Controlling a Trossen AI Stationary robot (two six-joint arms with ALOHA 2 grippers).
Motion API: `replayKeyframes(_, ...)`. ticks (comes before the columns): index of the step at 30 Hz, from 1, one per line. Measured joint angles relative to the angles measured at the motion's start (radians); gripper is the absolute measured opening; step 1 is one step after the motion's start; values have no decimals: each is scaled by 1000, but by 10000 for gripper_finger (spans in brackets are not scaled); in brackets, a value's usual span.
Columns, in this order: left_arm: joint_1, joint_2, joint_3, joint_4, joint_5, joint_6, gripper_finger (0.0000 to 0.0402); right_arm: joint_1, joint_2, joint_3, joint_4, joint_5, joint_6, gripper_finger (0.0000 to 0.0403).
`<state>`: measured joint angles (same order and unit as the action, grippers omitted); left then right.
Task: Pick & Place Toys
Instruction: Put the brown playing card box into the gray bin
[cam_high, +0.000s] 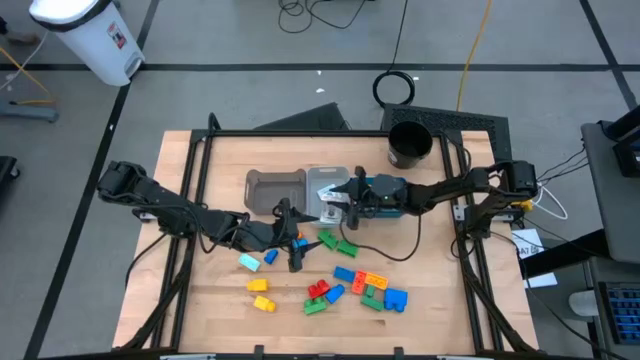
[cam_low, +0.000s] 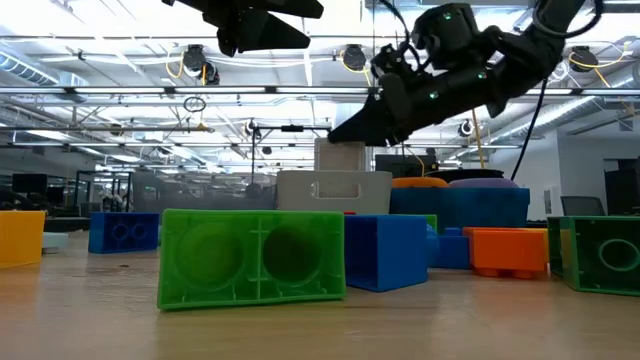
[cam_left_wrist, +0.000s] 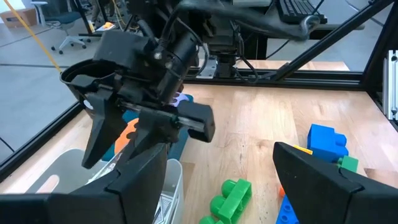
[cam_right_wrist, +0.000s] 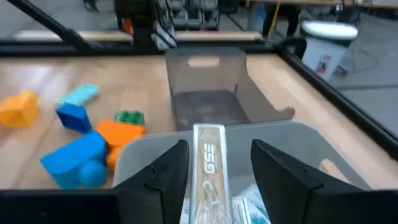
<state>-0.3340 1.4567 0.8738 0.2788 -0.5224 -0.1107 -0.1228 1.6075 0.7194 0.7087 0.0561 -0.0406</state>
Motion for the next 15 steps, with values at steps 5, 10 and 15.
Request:
replayKeyframes(5,0,0,0,-5,0,-2,298,0,1,53,-123,-1,2,169)
replayKeyframes(10,0,0,0,-8,0,-3,299,-3,1,94,-239,0,31,169)
replayKeyframes(15,0,0,0,-8,0,-3,298,-9,1,107,-276,-1,28,169)
